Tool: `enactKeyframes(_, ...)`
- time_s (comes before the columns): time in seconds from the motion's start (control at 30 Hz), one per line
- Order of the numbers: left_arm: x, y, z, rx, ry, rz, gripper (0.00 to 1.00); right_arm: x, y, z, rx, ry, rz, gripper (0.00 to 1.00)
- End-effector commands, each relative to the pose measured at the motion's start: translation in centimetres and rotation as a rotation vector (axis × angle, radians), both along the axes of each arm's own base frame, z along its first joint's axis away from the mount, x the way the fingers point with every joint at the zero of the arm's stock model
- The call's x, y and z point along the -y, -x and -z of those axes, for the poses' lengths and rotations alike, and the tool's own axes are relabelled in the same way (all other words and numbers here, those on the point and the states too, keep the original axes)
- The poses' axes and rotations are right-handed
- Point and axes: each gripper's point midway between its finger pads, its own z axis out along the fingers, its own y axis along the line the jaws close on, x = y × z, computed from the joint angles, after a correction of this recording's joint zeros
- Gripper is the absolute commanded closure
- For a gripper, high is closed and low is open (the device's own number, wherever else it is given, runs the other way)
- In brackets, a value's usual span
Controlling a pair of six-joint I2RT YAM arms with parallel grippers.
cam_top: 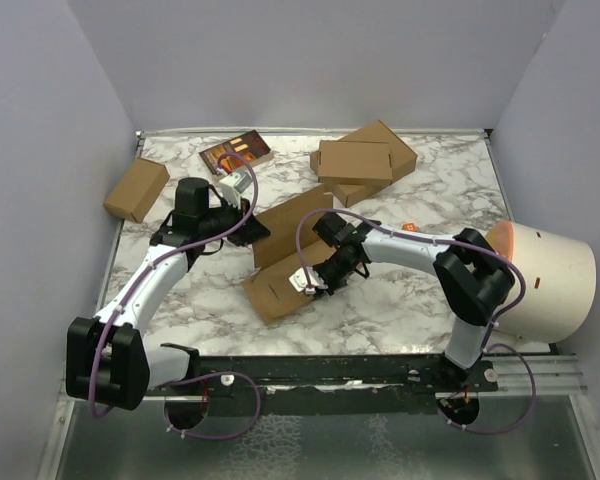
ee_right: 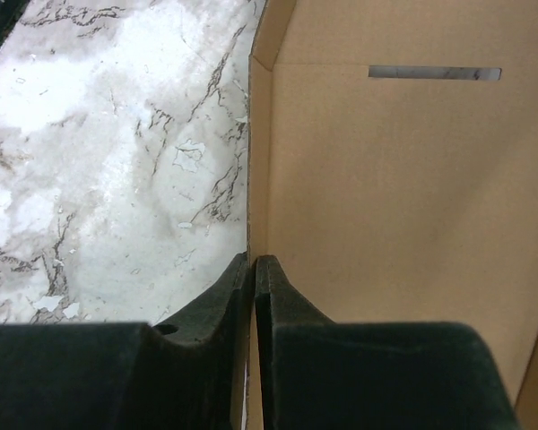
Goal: Fold the paper box
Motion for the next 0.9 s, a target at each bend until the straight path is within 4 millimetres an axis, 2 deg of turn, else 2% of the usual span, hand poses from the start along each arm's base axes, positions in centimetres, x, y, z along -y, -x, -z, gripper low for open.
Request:
enactKeyframes(0.0, 0.8, 1.2, 0.2, -0.046, 0.012, 0.055, 1.00, 0.3, 1.2, 0.6, -0.084, 0.065, -0.003, 0.92)
enactKeyframes(0.2, 0.7, 1.2, 0.7, -0.046, 0.001, 0.050, 1.00, -0.1, -0.2, 1.2, -0.057, 0.080, 0.066, 0.93)
enactKeyframes(0.3, 0.4, 1.0, 0.8, -0.039, -0.017, 0.032, 1.00, -0.1, -0.1, 0.5, -0.062, 0.073, 0.082, 0.85)
enactKeyframes(0.47, -0.2, 0.5, 0.2, 0.025, -0.045, -0.003, 1.00, 0.1, 0.8, -3.8, -0.070, -0.029, 0.090, 0.60)
enactKeyframes(0.53, -0.4, 0.4, -0.4, 0.066, -0.047, -0.005, 1.00, 0.6, 0.6, -5.9, -0.083, -0.086, 0.105, 0.55)
enactKeyframes(0.7, -0.3, 0.6, -1.9, 0.159, -0.035, 0.017, 1.00, 3.3, -1.2, -10.7, -0.132, -0.248, 0.197, 0.44)
enactKeyframes(0.87, 0.1, 0.9, -3.8, 0.262, 0.005, 0.040, 1.00, 6.3, -3.2, -13.6, -0.167, -0.410, 0.314, 0.26)
